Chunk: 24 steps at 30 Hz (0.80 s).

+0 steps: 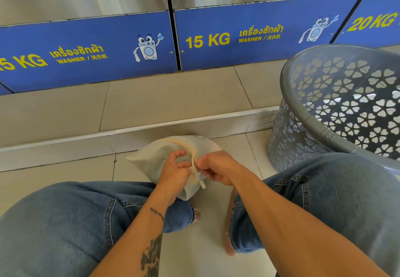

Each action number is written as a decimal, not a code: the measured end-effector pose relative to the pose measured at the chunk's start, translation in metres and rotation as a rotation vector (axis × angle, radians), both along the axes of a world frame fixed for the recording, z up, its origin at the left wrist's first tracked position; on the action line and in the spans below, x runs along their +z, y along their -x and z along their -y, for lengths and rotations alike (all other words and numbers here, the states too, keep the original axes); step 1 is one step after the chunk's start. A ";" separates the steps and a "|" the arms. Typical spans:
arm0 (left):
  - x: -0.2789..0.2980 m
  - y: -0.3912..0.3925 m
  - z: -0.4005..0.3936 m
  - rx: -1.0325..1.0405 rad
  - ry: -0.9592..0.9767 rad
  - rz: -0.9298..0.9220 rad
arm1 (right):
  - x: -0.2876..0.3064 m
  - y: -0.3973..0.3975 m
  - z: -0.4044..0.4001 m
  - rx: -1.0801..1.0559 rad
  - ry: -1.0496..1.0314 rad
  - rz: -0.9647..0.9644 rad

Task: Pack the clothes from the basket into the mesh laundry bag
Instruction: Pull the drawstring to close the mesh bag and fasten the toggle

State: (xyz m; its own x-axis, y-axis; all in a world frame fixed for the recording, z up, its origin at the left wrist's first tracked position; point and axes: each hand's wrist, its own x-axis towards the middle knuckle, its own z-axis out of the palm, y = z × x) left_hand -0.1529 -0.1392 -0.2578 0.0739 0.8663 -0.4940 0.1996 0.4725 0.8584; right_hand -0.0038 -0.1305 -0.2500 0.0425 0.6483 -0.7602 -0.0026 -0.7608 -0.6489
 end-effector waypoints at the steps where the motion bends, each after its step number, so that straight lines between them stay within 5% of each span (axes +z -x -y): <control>1: 0.001 -0.001 -0.001 0.009 -0.002 -0.002 | -0.002 0.000 0.000 0.003 -0.054 0.029; 7: -0.003 -0.005 -0.003 0.008 0.009 -0.064 | -0.010 0.001 0.007 0.131 -0.261 0.327; 24: 0.002 -0.017 -0.026 0.092 0.185 -0.154 | -0.012 0.007 0.029 0.361 -0.652 0.548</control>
